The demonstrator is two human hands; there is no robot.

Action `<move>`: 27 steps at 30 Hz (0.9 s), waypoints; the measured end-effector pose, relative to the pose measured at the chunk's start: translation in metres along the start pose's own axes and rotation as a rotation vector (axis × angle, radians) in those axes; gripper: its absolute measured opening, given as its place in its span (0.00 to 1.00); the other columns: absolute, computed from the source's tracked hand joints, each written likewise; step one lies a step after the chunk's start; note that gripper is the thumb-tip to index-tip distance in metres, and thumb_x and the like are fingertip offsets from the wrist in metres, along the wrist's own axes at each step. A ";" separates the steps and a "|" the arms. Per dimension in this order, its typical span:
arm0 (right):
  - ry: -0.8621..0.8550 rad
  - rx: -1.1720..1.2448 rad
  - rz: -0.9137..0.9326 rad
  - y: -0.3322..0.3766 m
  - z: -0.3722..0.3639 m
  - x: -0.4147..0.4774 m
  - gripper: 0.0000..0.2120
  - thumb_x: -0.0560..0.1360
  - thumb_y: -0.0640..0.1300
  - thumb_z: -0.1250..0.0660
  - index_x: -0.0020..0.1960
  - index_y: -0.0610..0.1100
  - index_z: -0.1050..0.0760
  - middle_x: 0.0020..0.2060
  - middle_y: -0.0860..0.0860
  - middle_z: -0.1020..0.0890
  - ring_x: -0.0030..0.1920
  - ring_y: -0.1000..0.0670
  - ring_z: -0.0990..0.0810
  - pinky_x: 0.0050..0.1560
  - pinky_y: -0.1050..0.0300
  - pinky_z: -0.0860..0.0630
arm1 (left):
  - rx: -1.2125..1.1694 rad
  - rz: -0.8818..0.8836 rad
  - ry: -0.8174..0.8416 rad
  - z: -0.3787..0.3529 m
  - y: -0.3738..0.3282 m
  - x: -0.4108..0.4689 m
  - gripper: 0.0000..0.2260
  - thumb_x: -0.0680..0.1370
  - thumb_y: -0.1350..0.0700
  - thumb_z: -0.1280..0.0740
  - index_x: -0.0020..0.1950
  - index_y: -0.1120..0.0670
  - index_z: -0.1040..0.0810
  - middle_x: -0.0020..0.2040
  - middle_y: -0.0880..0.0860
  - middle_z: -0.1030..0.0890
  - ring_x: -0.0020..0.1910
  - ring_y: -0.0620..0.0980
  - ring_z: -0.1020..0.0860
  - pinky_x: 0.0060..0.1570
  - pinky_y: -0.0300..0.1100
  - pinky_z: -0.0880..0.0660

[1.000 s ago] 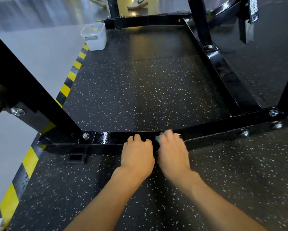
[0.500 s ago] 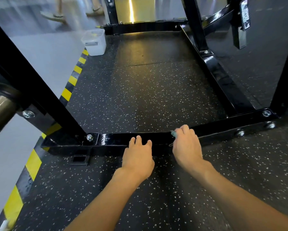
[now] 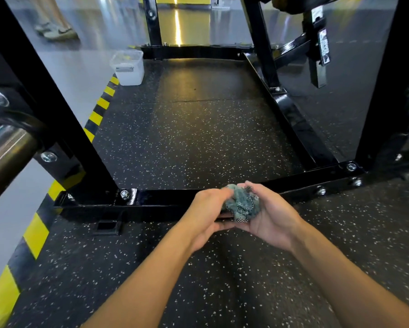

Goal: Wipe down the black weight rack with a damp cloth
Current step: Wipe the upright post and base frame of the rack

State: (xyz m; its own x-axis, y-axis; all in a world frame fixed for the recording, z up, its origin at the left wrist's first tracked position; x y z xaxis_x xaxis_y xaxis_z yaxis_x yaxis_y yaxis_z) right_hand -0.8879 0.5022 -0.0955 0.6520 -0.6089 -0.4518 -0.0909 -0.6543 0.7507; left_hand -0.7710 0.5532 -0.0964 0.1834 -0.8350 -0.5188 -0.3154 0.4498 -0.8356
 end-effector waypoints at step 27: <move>-0.401 -1.122 0.641 -0.002 0.031 0.039 0.11 0.76 0.35 0.31 0.55 0.47 0.25 0.51 0.55 0.28 0.47 0.65 0.28 0.45 0.74 0.33 | 0.013 -0.033 -0.099 0.005 0.001 0.019 0.10 0.81 0.58 0.38 0.56 0.55 0.18 0.53 0.52 0.17 0.52 0.54 0.17 0.56 0.56 0.20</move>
State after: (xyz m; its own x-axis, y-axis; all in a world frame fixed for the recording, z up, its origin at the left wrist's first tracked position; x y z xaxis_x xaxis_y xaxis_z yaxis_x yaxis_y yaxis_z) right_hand -0.8856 0.4661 -0.1300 0.4471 -0.8801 0.1597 0.4905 0.3906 0.7790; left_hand -0.7635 0.5390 -0.1083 0.2848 -0.8141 -0.5060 -0.2955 0.4276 -0.8543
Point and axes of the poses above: each hand's wrist, its own x-axis towards the middle knuckle, its own z-axis out of the back of the hand, y = z × x, the point moved 4 cm from there along x, towards the middle knuckle
